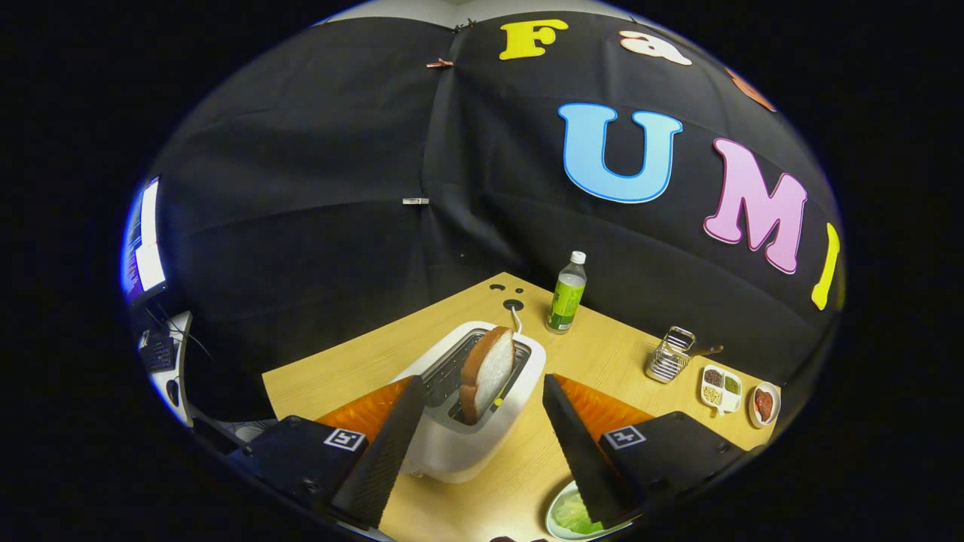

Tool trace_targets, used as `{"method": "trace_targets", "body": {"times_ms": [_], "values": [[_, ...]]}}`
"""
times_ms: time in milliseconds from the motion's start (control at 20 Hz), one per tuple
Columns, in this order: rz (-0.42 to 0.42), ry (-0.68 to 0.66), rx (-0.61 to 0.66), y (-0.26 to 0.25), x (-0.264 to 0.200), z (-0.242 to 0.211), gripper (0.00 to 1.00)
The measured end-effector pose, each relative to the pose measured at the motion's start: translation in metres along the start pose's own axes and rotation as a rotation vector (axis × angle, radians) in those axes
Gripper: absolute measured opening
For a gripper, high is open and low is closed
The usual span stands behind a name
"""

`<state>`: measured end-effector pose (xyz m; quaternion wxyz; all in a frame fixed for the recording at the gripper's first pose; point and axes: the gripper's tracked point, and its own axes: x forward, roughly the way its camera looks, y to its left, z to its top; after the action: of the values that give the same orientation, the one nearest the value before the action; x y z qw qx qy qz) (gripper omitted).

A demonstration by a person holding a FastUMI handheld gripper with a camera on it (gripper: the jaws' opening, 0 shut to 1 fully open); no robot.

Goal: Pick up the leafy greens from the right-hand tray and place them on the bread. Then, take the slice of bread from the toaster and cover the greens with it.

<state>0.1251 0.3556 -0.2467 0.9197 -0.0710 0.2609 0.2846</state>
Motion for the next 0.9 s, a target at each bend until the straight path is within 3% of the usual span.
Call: {"method": "trace_targets", "body": {"times_ms": [450,650,700,850,900], "values": [[-0.057,0.028,0.012,-0.017,0.062,0.007,0.98],[-0.044,0.059,0.08,-0.004,0.078,-0.002,0.97],[-0.046,0.068,0.086,-0.002,0.08,-0.005,0.95],[-0.058,0.126,0.134,-0.001,0.086,-0.022,0.68],[-0.06,0.125,0.149,0.0,0.087,-0.019,0.67]]}}
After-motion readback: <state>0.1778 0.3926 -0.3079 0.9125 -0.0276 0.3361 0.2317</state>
